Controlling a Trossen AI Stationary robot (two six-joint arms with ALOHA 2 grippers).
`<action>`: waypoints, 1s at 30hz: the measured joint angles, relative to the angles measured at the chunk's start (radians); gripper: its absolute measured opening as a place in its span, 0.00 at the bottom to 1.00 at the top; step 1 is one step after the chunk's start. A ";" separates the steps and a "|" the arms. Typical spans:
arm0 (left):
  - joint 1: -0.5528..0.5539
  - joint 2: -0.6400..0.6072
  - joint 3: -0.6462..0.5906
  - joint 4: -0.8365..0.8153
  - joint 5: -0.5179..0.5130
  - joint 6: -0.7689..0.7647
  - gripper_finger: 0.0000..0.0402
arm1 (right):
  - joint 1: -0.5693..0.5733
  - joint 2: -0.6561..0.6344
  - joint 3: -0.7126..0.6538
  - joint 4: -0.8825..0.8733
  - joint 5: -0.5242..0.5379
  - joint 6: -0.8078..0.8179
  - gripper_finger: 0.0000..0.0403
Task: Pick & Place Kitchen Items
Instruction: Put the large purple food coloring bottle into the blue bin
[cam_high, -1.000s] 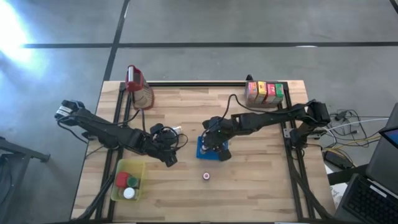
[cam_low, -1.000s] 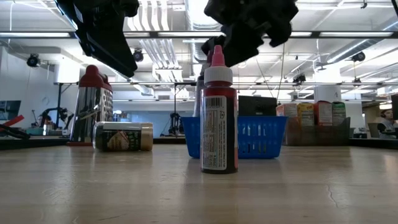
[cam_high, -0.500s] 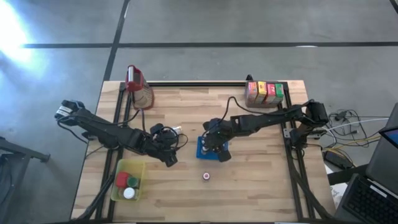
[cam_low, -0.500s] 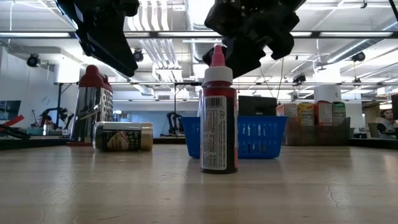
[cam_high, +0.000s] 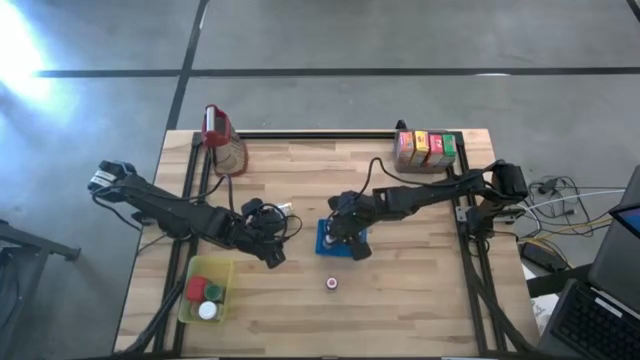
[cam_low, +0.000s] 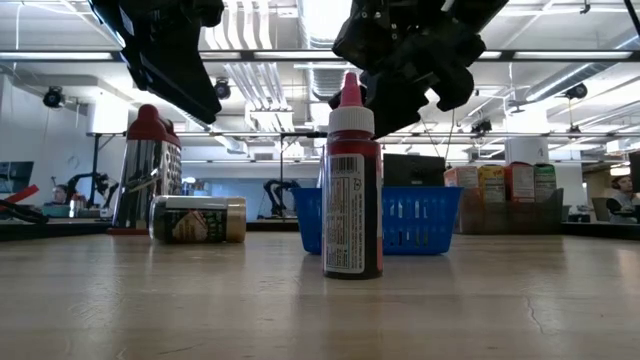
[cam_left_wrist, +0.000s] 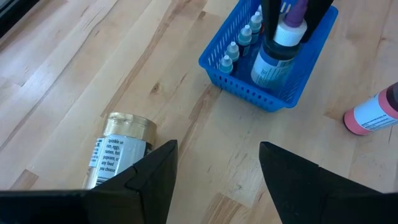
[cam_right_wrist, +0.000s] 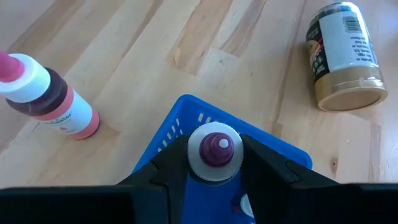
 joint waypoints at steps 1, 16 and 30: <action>0.000 0.000 0.000 0.000 0.000 0.000 0.58 | 0.000 0.000 -0.003 0.000 0.000 0.000 0.29; 0.000 0.000 0.000 -0.001 0.000 0.000 0.58 | 0.000 0.000 -0.007 0.000 0.000 0.008 0.30; 0.000 0.000 0.000 -0.001 0.000 0.000 0.58 | 0.001 0.030 -0.006 0.029 0.000 0.015 0.31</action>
